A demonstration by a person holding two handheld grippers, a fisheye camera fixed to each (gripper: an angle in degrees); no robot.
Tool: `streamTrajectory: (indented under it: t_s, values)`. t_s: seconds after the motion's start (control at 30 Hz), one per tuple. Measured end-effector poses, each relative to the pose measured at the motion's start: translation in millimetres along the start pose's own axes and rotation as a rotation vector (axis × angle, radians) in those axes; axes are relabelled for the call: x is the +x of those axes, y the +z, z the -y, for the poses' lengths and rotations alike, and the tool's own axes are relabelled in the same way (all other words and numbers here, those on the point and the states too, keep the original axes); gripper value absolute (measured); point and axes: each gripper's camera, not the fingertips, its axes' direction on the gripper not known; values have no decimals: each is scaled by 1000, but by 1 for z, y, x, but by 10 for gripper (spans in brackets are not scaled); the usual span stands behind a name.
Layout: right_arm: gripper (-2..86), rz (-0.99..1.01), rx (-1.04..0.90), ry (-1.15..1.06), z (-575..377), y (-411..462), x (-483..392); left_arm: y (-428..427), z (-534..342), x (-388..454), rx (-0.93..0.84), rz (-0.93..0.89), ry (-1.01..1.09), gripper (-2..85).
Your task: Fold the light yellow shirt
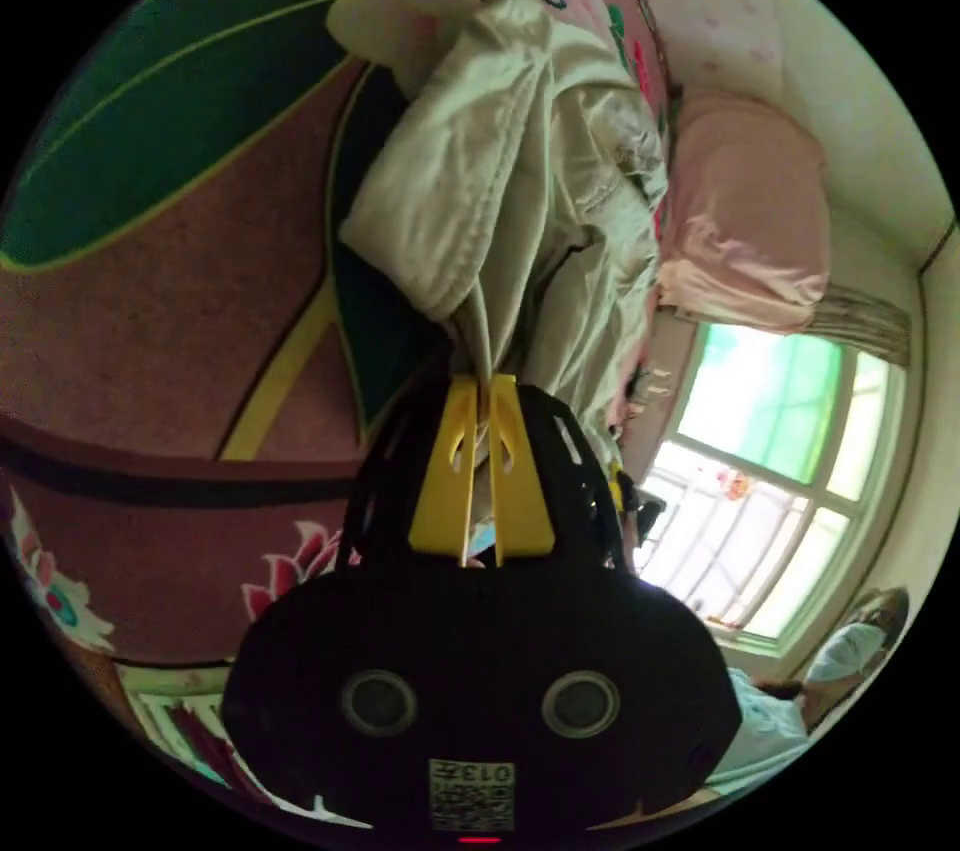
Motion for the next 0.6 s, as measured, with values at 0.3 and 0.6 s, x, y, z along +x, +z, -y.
streamTrajectory:
  t_s: [0.3, 0.6]
  values:
    - [21, -318, 186, -667, -34, -108, -167, -154, -66, 71, 358, -468, 545, 2]
    - [14, 62, 555, -852, -99, -249, -221, -320, -168, 190, 487, -492, 1162, 2]
